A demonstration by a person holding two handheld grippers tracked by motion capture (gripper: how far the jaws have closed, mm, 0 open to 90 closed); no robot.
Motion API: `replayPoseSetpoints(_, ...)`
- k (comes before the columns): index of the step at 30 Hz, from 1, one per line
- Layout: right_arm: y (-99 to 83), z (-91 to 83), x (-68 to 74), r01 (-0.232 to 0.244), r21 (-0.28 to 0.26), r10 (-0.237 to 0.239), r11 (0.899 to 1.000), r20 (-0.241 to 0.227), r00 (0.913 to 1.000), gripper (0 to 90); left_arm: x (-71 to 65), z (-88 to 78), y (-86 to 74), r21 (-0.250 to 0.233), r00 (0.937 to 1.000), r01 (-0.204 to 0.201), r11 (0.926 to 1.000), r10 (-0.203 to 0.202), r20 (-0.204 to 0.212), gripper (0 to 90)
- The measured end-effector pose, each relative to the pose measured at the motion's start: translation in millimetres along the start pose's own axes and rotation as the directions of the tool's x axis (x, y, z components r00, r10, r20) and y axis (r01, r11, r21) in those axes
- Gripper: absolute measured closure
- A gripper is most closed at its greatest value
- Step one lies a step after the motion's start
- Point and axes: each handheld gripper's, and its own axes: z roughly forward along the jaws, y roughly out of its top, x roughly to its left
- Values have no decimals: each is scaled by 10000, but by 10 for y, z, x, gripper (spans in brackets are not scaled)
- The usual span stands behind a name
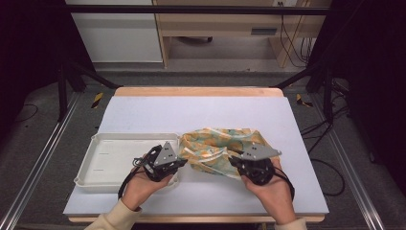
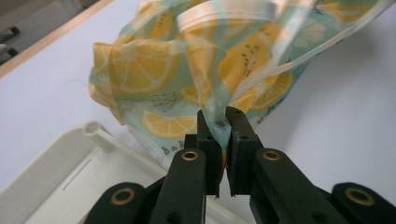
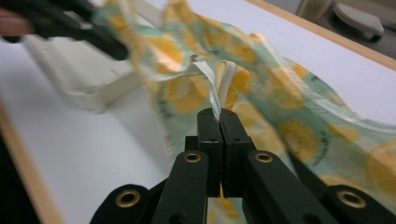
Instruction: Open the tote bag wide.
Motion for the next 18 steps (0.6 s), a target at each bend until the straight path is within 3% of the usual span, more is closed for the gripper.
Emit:
replayPoseSetpoints(3,-109,-116,170,173,-202,-178,9996,-251,9995,900,40,-24,-3,-144,9997,99,9998,-103,-241,852)
replayPoseSetpoints(7,-291,-109,343,412,291,-398,9987,-487,9980,900,74,-56,-4,-409,9985,273,9988,-292,-464,847)
replayPoseSetpoints(10,-423,-4,384,500,762,-461,9958,-518,9976,900,74,-72,3,-531,9978,243,9983,-274,-598,848)
replayPoseSetpoints(15,-540,177,366,432,1096,-388,9930,-414,9984,896,53,-85,10,-586,9980,94,9982,-130,-618,859)
replayPoseSetpoints(17,-543,189,364,395,1046,-359,9937,-362,9987,873,51,-88,8,-565,9979,55,9984,-92,-648,862)
replayPoseSetpoints(18,-531,174,369,427,902,-399,9950,-327,9987,796,52,-88,5,-567,9980,59,9984,-95,-626,864)
